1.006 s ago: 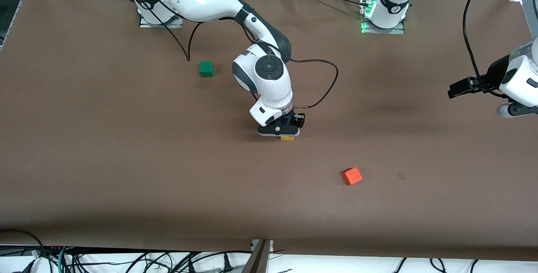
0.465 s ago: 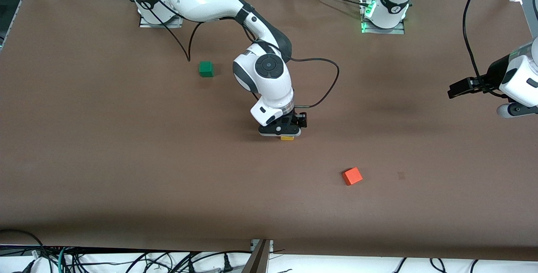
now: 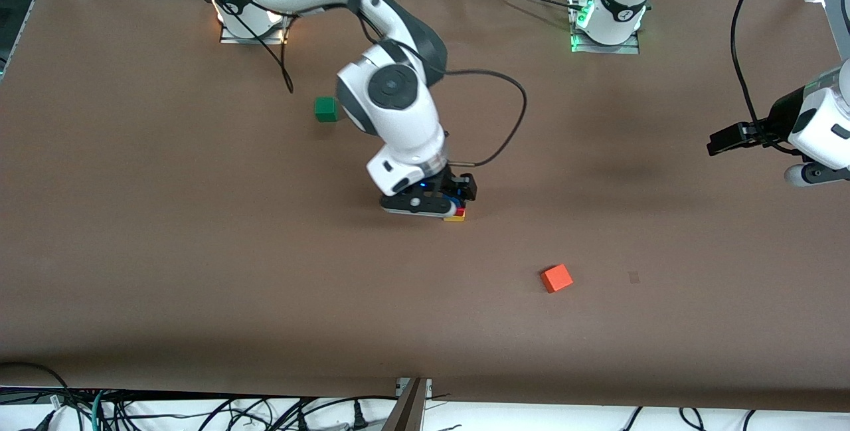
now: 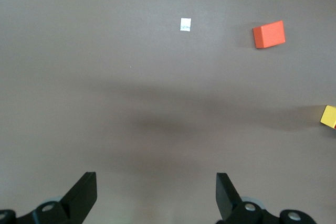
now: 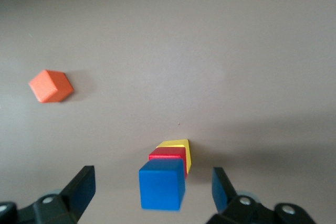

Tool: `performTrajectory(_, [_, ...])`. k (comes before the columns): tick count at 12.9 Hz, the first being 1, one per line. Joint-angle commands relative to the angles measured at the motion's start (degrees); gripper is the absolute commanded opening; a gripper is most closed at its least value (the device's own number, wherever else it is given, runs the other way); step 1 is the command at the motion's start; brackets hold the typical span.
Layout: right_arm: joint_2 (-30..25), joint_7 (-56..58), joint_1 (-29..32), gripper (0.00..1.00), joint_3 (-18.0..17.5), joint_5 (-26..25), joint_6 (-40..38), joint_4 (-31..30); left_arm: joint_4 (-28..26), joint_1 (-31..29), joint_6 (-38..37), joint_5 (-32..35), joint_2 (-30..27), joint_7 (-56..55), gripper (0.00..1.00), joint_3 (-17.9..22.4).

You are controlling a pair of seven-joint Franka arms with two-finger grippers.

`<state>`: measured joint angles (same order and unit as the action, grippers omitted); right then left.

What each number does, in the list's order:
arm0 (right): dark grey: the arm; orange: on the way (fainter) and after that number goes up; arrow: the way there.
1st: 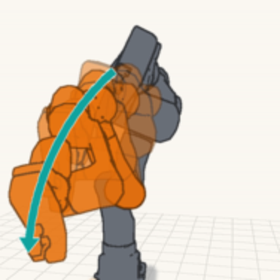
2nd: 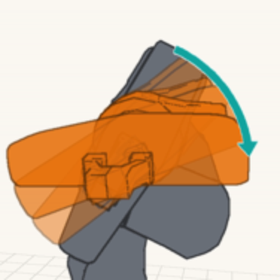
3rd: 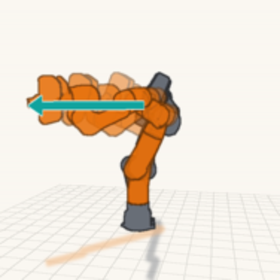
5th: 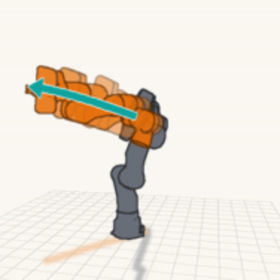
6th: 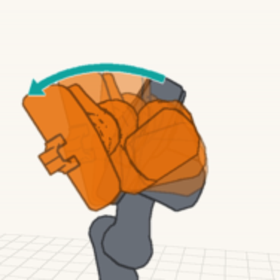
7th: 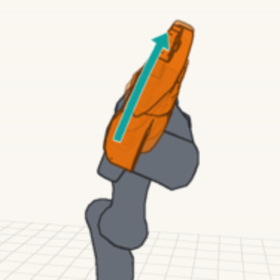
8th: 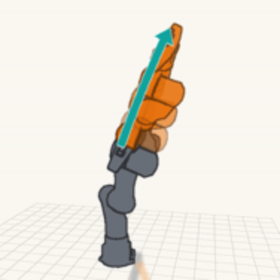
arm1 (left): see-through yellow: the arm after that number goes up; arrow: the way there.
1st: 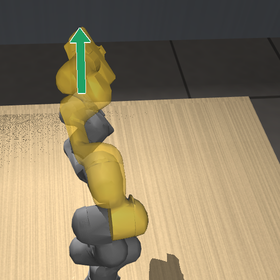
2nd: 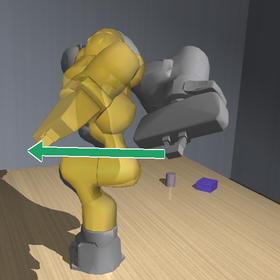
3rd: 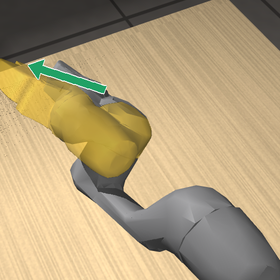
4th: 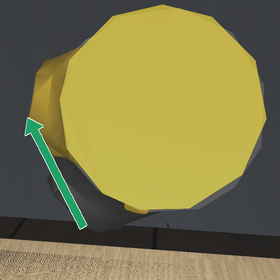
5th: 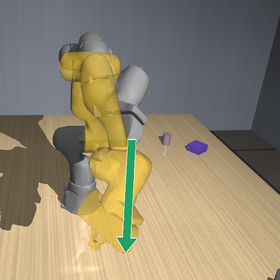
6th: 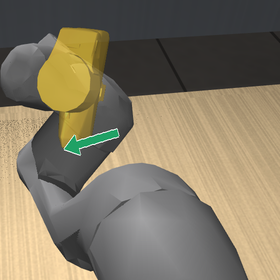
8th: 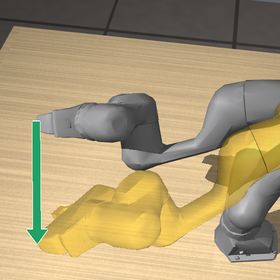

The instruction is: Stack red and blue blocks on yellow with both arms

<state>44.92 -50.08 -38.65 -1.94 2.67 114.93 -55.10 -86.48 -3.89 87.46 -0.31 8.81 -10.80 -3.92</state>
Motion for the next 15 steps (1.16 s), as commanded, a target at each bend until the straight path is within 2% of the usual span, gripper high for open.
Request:
performTrajectory(1, [-8.3,1.7,3.9,1.00,0.4,2.5,-8.9,-3.9,0.5,-0.1,0.0,-0.6,0.2,1.3,1.00,0.1])
performTrajectory(4, [-15.6,10.9,10.4,1.00,0.6,6.1,-20.0,-7.3,0.5,-0.1,0.0,-0.6,0.2,1.3,1.00,0.1])
performTrajectory(6, [-23.6,13.7,13.8,1.00,1.8,8.5,-23.0,-14.8,0.5,-0.1,0.0,-0.6,0.2,1.3,1.00,0.1])
performTrajectory(9, [-38.2,22.2,13.9,1.00,8.2,8.1,-23.8,-31.0,0.5,-0.1,0.0,-0.6,0.2,1.3,1.00,0.1])
performTrajectory(11, [-42.5,28.2,15.7,1.00,10.6,7.4,-27.5,-34.5,0.5,-0.1,0.0,-0.6,0.2,1.3,1.00,0.1])
performTrajectory(14, [-47.2,32.7,21.9,1.00,6.8,0.4,-29.9,-37.6,0.5,-0.1,0.0,-0.6,0.2,1.4,1.00,0.1])
performTrajectory(15, [-48.0,34.7,23.2,1.00,6.4,-0.1,-29.9,-38.7,0.5,-0.1,0.0,-0.6,0.2,1.4,1.00,0.1])
